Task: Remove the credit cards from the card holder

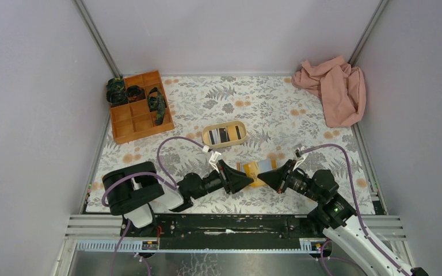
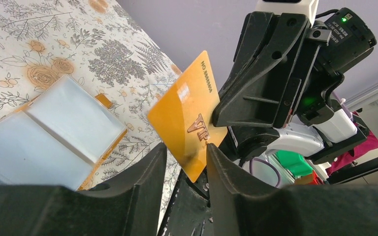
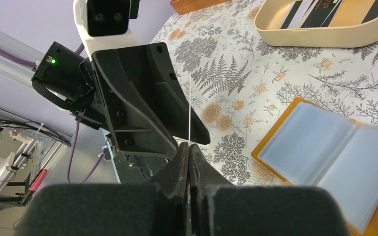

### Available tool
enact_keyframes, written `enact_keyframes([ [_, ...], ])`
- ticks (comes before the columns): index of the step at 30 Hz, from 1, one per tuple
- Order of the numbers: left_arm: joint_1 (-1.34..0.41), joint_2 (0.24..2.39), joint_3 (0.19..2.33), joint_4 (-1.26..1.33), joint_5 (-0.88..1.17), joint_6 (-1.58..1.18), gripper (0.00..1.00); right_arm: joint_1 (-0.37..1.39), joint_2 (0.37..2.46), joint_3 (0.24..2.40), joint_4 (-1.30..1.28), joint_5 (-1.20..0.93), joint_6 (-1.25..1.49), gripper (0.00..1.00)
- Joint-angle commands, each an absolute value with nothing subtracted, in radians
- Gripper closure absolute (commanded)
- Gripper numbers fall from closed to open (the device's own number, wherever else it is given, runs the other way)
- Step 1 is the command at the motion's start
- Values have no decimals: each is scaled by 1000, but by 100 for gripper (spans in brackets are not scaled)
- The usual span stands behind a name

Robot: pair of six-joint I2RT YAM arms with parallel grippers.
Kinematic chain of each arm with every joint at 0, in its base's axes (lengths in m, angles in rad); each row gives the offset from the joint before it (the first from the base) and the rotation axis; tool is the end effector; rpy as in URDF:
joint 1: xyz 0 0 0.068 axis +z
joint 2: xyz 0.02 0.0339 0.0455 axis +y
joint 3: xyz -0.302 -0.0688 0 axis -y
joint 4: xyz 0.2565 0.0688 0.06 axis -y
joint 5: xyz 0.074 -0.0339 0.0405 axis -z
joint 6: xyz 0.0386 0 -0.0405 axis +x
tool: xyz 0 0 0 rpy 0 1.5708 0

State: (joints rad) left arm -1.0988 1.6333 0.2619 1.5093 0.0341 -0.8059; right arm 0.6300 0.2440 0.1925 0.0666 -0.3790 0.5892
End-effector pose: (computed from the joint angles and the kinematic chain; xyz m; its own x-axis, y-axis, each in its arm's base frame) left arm 0.1170 -0.2322 0.1909 -0.6100 -0.3909 -0.6893 0.6721 0.2055 -0.7114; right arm 0.0692 0.0681 0.2348 -0.4601 0.3034 -0.8344 -0.7104 0.4380 0.5510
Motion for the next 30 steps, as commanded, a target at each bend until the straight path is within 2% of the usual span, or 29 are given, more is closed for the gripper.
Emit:
enact_keyframes([
  [1, -1106, 1627, 271, 1588, 11, -790, 64, 632, 230, 183, 124, -400, 601, 100],
  [4, -1105, 1638, 286, 1588, 27, -801, 84, 632, 226, 183, 124, -400, 602, 100],
  [8, -1107, 1647, 295, 1591, 38, -818, 100, 632, 214, 182, 115, -394, 599, 100],
  [11, -1108, 1643, 295, 1592, 36, -824, 100, 632, 204, 185, 94, -369, 597, 99],
  [14, -1108, 1635, 294, 1592, 37, -828, 100, 632, 188, 191, 65, -330, 589, 84],
  [15, -1108, 1631, 294, 1588, 36, -830, 100, 632, 183, 195, 48, -312, 585, 76],
  [18, -1107, 1598, 302, 1510, 16, -835, 100, 633, 170, 230, -42, -211, 549, 63],
  [20, -1105, 1549, 323, 1361, -13, -834, 100, 632, 156, 256, -113, -111, 526, 58],
  [23, -1083, 1444, 408, 973, -80, -840, 100, 632, 127, 272, -200, 33, 524, 57],
  [30, -925, 1248, 599, 277, -155, -845, 100, 632, 141, 226, -168, 23, 555, 56],
])
